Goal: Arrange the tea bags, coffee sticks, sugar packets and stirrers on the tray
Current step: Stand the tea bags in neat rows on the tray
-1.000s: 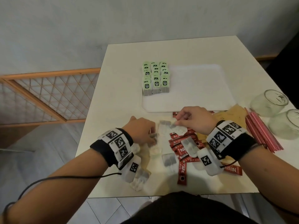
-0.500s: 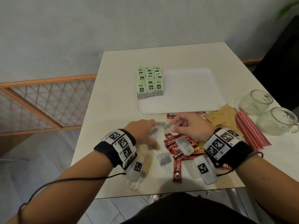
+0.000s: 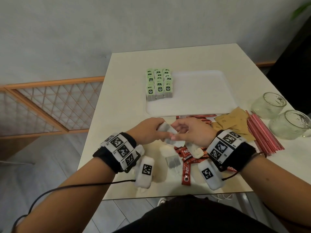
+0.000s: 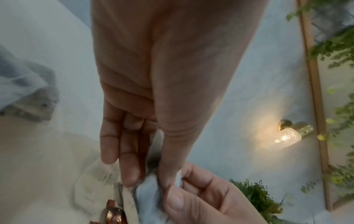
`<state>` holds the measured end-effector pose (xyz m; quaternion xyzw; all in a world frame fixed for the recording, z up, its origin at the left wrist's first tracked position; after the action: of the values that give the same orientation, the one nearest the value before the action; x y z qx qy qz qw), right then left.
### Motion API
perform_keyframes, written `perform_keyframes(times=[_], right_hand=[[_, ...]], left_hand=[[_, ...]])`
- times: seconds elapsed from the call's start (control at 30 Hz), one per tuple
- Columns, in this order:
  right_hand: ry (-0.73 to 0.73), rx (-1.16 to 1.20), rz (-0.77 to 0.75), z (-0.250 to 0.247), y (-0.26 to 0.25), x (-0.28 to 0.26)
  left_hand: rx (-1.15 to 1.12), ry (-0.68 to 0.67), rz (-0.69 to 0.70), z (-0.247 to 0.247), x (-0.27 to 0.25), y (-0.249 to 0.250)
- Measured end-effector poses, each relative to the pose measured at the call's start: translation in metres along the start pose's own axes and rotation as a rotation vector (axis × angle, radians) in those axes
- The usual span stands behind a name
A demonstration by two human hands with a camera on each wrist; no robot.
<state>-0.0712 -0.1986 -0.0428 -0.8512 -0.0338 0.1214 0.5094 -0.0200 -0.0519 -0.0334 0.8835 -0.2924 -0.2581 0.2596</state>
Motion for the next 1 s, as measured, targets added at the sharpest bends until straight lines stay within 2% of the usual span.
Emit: perform_keyframes(times=[0.1,0.13,0.2,0.3,0.37,0.47,0.6,0.67,0.77,0.87,0.9,1.0], right_hand=[[0.011,-0.033,-0.022,0.000,-0.001,-0.001],[0.018,-0.052,-0.024,0.000,-0.002,-0.003],[0.052,-0.070,-0.021,-0.004,-0.002,-0.009],[0.136,-0.130,0.009,-0.018,0.008,-0.023],[0.197,-0.163,0.032,-0.029,0.019,-0.031],[0.256,-0.143,0.050,-0.041,0.033,-0.043],[0.302,-0.106,0.053,-0.049,0.036,-0.055],[0.269,-0.061,0.047,-0.049,0.031,-0.059],[0.141,0.006,0.013,-0.043,0.016,-0.060],[0.110,0.053,-0.040,-0.038,0.003,-0.051],[0.108,0.071,-0.035,-0.036,0.002,-0.046],[0.157,0.052,-0.018,-0.036,0.007,-0.033]], left_hand=[[-0.246,-0.013,-0.049,0.005,-0.010,-0.002],[-0.257,-0.024,-0.055,0.006,-0.014,-0.002],[-0.077,-0.056,-0.046,0.007,-0.022,-0.005],[0.401,-0.209,0.028,0.019,-0.038,-0.015],[0.637,-0.303,0.104,0.029,-0.047,-0.024],[0.790,-0.342,0.214,0.037,-0.052,-0.027],[0.805,-0.274,0.248,0.034,-0.040,-0.024],[0.683,-0.187,0.200,0.026,-0.030,-0.022],[0.284,0.049,0.112,0.002,-0.016,-0.011],[0.012,0.229,0.088,-0.008,-0.005,0.008],[-0.063,0.238,0.081,-0.006,-0.001,0.013],[-0.231,0.149,0.076,0.004,0.010,0.021]])
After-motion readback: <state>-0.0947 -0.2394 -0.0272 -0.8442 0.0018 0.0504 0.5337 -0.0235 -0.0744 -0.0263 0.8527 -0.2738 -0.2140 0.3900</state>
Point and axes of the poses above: each hand's wrist, its own x-axis towards the middle knuckle, its own z-axis out of the palm, y = z × x, the point moved 5 cm from there along x, towards the middle knuckle, and after that the axes turned 5 degrees about x, right-handed, at the moved point
